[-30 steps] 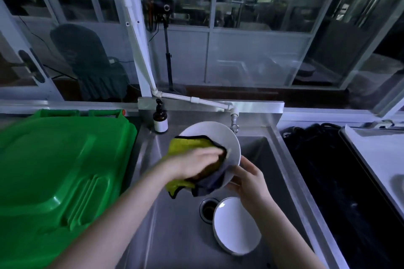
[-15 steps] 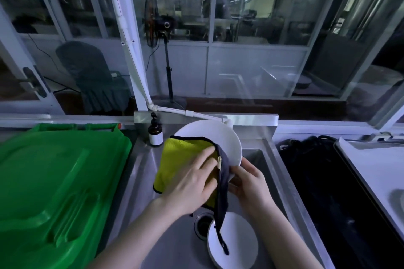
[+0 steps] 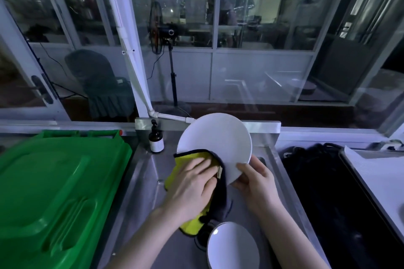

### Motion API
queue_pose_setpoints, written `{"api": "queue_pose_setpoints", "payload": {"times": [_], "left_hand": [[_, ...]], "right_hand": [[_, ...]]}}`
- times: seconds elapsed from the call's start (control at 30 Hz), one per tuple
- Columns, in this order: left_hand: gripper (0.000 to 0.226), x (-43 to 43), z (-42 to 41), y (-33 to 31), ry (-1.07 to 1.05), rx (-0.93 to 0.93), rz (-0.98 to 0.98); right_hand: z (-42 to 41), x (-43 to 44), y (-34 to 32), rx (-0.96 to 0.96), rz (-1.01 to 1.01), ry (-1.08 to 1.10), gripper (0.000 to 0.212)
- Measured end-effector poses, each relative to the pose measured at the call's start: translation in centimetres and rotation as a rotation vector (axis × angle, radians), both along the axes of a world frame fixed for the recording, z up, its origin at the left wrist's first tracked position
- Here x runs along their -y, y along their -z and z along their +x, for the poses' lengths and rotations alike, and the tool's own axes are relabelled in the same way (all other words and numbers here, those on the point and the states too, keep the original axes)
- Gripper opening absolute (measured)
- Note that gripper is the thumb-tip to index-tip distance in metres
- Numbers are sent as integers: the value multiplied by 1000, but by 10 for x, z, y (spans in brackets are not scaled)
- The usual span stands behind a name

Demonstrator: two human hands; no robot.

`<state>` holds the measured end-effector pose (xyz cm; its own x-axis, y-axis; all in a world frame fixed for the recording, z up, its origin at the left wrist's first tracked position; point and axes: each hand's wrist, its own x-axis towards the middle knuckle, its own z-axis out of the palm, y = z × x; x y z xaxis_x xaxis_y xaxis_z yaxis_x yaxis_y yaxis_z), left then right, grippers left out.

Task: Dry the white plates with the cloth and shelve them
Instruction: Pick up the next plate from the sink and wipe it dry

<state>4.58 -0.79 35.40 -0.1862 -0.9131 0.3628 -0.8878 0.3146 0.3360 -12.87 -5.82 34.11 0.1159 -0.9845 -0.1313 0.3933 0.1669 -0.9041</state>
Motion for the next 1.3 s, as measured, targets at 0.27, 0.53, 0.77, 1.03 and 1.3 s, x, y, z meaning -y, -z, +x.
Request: {"api": "queue_pose_setpoints", "payload": {"times": [0.27, 0.53, 0.77, 1.03, 1.3], "left_hand": [[65, 55, -10, 26, -121, 100, 71], [55, 36, 17, 28, -208, 56, 10], [66, 42, -18, 16, -112, 10, -10], [69, 63, 13, 2, -181, 266, 4], [71, 32, -35, 31, -96, 89, 76]], "right_hand": [[2, -15, 0, -125, -101, -156, 38], [-13, -1, -9, -1, -28, -84, 39], [1, -14, -2, -97, -67, -267, 34], [-15, -3, -14, -81, -56, -189, 36], [-17, -5, -14, -127, -92, -183, 33]]}}
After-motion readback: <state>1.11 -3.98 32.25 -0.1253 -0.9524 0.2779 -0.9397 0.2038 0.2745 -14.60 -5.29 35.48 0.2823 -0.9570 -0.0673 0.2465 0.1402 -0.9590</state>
